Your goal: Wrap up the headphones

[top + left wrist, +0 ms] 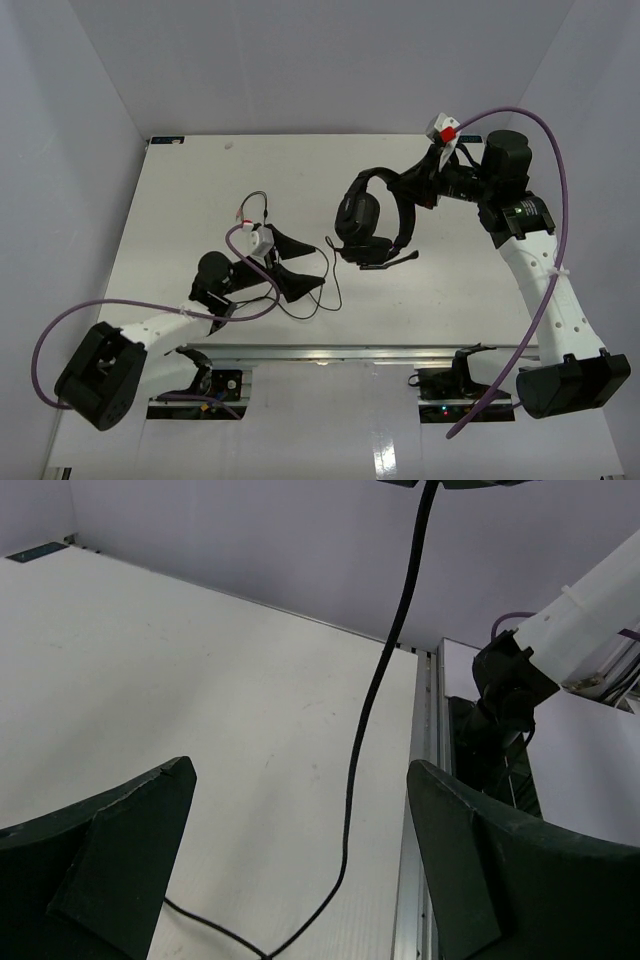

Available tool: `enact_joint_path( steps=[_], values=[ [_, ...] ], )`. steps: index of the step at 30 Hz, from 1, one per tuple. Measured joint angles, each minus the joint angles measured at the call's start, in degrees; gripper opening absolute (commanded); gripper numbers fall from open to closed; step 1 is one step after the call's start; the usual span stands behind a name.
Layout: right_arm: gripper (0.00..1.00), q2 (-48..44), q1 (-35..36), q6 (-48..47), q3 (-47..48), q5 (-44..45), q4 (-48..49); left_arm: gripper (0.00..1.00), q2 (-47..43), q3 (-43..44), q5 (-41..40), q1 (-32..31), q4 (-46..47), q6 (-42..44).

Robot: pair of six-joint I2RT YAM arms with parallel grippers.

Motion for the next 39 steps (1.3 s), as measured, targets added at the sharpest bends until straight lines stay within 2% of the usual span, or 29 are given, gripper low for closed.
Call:
enact_joint_path(
  steps=[4,10,15,18,22,30,35,39],
  values=[
    [0.08,0.3,-0.2,3.8,0.1,1.5,0.6,0.98,9.6,3.3,-2.2,-4.6,9.1,0.7],
    [0.08,0.3,-0.2,9.1,0.1,6.2,1.8,0.93,16.8,7.2,-6.3,-12.1,13.2,3.7],
    [0.08,0.3,-0.4,13.6,0.1,11.5,2.2,0.82,21.4,7.5,-10.3,-17.0,14.9,5.9],
    [0.08,0.3,-0.7,15.8,0.1,15.3,2.2,0.78,22.6,7.2,-13.5,-19.0,15.0,7.1],
    [0.08,0.3,-1.6,18.2,0.1,18.8,2.2,0.66,22.7,5.5,-16.9,-20.3,16.5,7.6],
    [0.08,1.9,-2.8,21.2,0.4,21.3,3.2,0.44,28.8,3.7,-16.3,-20.7,19.5,-1.3],
    [0.08,2.3,-3.1,21.2,0.4,24.9,3.2,0.38,31.0,2.7,-13.3,-22.8,19.3,-6.6],
    [0.08,2.4,-3.1,21.6,0.4,27.9,3.2,0.33,30.2,2.5,-12.4,-26.0,19.3,-7.3]
  ],
)
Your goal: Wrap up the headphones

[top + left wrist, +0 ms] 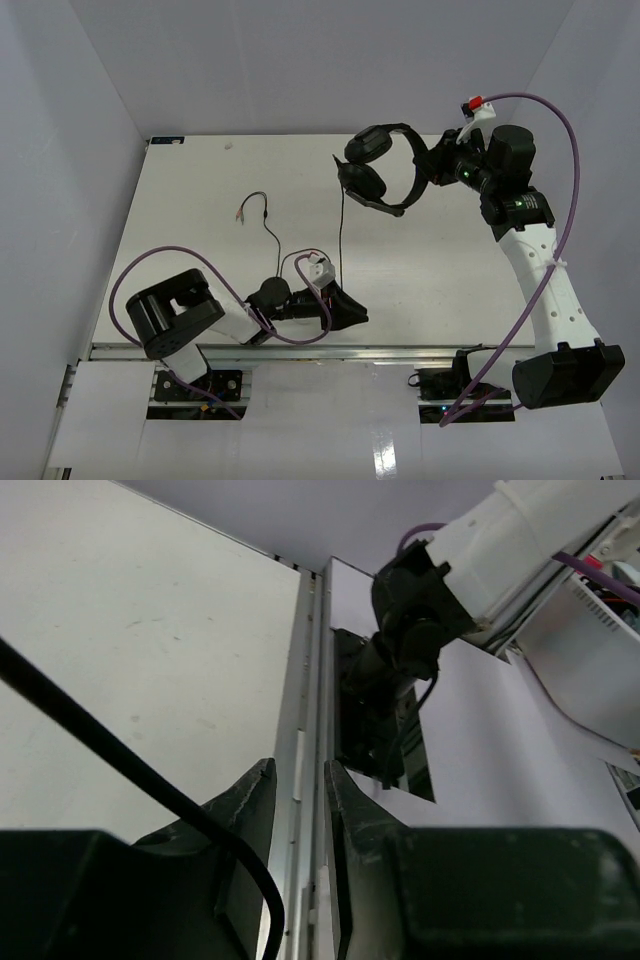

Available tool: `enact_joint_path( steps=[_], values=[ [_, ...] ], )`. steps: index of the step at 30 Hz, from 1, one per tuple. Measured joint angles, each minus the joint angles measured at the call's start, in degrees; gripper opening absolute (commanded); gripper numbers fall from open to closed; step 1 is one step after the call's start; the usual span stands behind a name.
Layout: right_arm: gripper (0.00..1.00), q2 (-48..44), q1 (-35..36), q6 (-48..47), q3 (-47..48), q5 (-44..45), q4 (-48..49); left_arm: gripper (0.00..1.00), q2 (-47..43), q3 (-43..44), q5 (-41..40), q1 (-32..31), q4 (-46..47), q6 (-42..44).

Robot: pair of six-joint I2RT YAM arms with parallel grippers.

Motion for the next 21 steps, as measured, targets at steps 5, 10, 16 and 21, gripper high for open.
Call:
enact_joint_path(
  steps=[5,10,16,21],
  values=[
    [0.08,0.3,0.0,1.8,0.0,4.3,0.0,0.35,-2.0,-1.4,-0.8,-3.5,0.4,0.5],
    [0.08,0.5,0.0,4.5,0.3,8.0,-0.1,0.33,-2.0,-3.3,-1.9,-4.3,0.7,0.7],
    [0.08,0.8,0.0,8.3,3.1,12.8,-0.2,0.13,0.8,-3.8,-3.6,-4.4,1.0,0.6],
    [0.08,1.0,0.0,11.7,4.5,14.6,-0.2,0.01,1.3,-2.7,-6.5,-4.6,0.2,0.8]
  ],
)
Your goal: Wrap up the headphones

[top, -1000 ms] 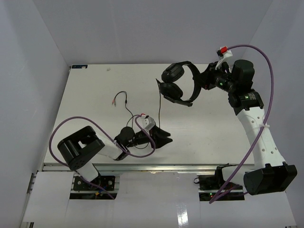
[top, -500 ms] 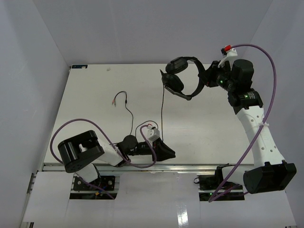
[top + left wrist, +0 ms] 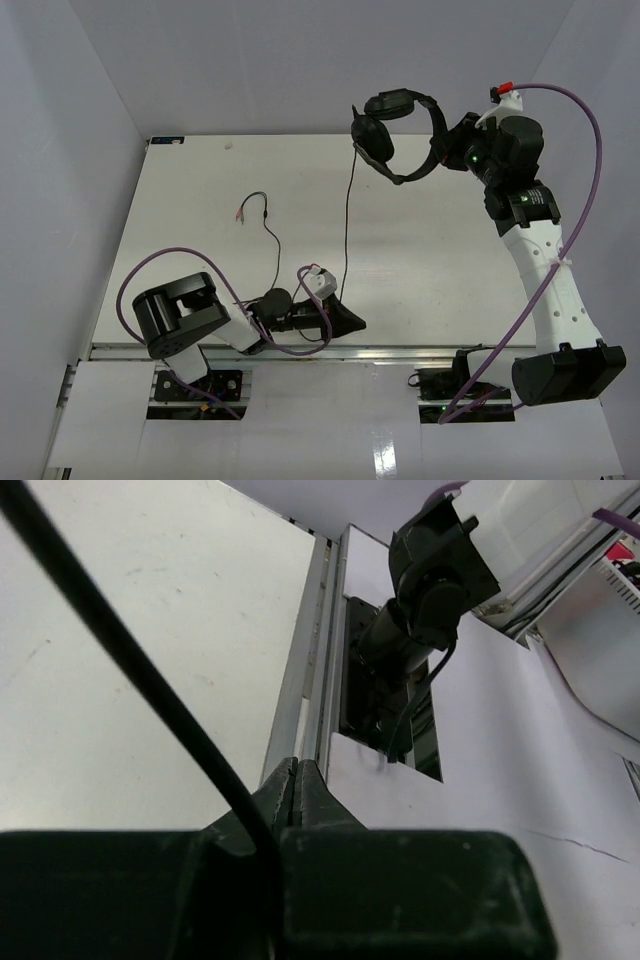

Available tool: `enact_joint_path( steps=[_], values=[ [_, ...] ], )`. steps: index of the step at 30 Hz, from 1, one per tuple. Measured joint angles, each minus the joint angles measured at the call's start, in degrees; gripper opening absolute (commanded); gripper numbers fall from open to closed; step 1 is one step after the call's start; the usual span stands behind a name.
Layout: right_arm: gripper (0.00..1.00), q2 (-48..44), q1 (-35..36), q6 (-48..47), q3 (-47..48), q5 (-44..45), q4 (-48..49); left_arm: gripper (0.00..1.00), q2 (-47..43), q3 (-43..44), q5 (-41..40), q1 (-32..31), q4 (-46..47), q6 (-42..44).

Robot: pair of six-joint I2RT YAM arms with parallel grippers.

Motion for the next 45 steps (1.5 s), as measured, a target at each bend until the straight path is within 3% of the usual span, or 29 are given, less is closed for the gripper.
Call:
enact_joint_path(
  steps=[8,18,25,37,45],
  values=[
    [0.08,0.4,0.0,3.2,-1.6,-1.7,0.6,0.03,-1.6,11.7,-4.9,0.2,-13.4,1.3],
    [0.08,0.7,4.0,2.6,-1.9,3.3,3.3,0.01,3.7,32.0,-2.8,0.1,-35.2,1.2],
    [0.08,1.1,9.6,-5.9,-5.6,14.3,8.1,0.03,2.5,41.5,-1.5,-1.8,-51.4,3.5],
    [0.08,-0.9,11.1,-24.7,-17.1,27.9,17.1,0.07,-20.7,45.9,-6.9,-2.3,-81.1,10.7],
    [0.08,-4.2,21.6,-35.4,-23.1,33.1,24.8,0.06,-15.4,56.5,-7.7,-1.8,-91.4,15.1]
  ],
)
